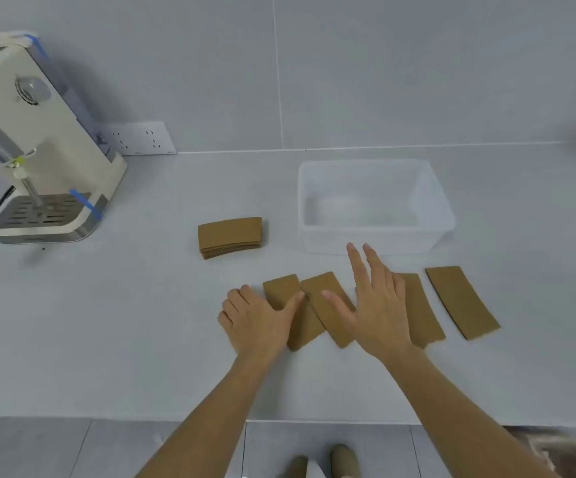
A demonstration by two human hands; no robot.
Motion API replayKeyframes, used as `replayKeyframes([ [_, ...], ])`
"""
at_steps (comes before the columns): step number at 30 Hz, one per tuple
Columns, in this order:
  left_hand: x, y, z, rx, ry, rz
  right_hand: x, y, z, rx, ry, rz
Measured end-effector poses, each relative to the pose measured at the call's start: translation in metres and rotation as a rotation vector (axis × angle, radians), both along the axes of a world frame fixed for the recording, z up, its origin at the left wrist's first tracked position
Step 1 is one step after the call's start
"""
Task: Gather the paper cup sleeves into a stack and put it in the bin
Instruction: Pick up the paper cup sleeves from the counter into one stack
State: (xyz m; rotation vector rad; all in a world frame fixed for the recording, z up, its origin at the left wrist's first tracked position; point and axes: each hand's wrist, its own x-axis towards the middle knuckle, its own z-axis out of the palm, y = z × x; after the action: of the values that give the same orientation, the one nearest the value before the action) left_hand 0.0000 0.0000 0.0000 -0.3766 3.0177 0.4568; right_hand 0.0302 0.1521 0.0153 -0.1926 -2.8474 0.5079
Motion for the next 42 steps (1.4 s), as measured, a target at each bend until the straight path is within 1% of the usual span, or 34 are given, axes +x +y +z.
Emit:
replayKeyframes([
  [2, 0.002, 0.002, 0.001, -0.054, -0.044, 0.004, 0.000, 0.000, -0.001, -0.025, 0.004, -0.013],
  [4, 0.002, 0.002, -0.003, -0.070, -0.053, -0.003, 0.002, 0.001, -0.007, -0.003, 0.040, -0.018],
  [9, -0.005, 0.009, -0.001, -0.023, -0.134, 0.020, 0.001, 0.002, -0.015, 0.000, 0.051, -0.031],
  [17, -0.014, 0.008, 0.005, 0.046, -0.243, 0.048, -0.001, -0.004, -0.015, -0.022, -0.015, -0.041],
  [24, -0.013, 0.007, 0.003, 0.183, -0.238, 0.096, 0.001, -0.005, -0.013, -0.018, -0.113, -0.057],
  [34, -0.005, -0.007, 0.005, 0.505, -0.153, 0.147, -0.001, -0.011, -0.027, 0.144, -0.235, -0.112],
  [40, -0.002, -0.015, 0.007, 0.697, -0.148, 0.221, -0.001, -0.016, -0.034, 0.196, -0.228, -0.128],
  [42, -0.001, -0.017, 0.005, 0.790, -0.159, 0.236, -0.002, -0.018, -0.035, 0.207, -0.223, -0.126],
])
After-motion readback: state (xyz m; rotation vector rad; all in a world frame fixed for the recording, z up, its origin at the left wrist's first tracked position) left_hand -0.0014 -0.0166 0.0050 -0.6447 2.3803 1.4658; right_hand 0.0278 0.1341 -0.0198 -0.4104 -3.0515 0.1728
